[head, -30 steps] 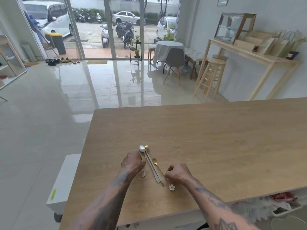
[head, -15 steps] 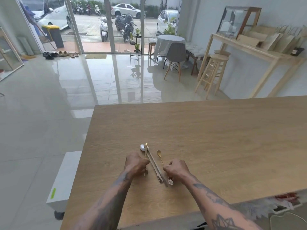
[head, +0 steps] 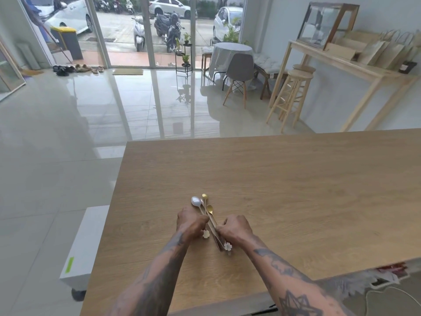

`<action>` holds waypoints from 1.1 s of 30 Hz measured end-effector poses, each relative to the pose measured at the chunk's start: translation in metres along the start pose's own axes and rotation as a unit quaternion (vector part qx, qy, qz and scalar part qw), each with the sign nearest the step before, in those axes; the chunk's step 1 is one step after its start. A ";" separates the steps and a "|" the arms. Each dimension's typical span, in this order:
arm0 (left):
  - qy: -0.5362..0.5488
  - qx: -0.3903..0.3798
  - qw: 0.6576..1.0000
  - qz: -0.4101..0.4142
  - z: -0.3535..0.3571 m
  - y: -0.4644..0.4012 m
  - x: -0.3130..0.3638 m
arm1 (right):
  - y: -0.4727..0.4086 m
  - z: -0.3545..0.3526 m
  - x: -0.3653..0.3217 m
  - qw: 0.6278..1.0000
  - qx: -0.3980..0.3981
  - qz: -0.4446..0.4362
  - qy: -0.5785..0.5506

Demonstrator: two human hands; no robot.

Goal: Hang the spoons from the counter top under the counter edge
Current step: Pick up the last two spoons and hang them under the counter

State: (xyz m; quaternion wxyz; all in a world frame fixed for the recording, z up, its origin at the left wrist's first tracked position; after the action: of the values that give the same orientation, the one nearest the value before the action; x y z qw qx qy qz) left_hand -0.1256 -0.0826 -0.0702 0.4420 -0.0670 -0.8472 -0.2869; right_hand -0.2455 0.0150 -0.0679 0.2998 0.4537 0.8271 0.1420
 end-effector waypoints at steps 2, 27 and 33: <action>-0.001 0.001 1.000 -0.006 0.000 0.000 0.000 | -0.002 -0.004 0.000 1.000 0.016 0.001 0.018; -0.028 -0.013 0.999 0.015 -0.013 -0.002 -0.008 | -0.001 -0.006 -0.022 0.989 0.078 0.018 0.124; 0.007 -0.025 0.999 0.046 -0.025 0.008 -0.022 | 0.007 -0.013 -0.010 0.997 0.069 0.031 0.015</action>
State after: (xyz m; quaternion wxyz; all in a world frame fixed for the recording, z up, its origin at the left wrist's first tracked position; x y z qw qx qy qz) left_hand -0.0918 -0.0865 -0.0727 0.4586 -0.1146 -0.8329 -0.2879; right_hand -0.2448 0.0108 -0.0502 0.2504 0.4966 0.8250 0.1003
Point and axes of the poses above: each hand's wrist, its own y-axis away from the middle knuckle, its own z-axis out of the palm, x = y × z, the point moved 5 cm from there along -y, towards the middle knuckle, and after that the axes turned 7 degrees about z, right-handed, at the moved point
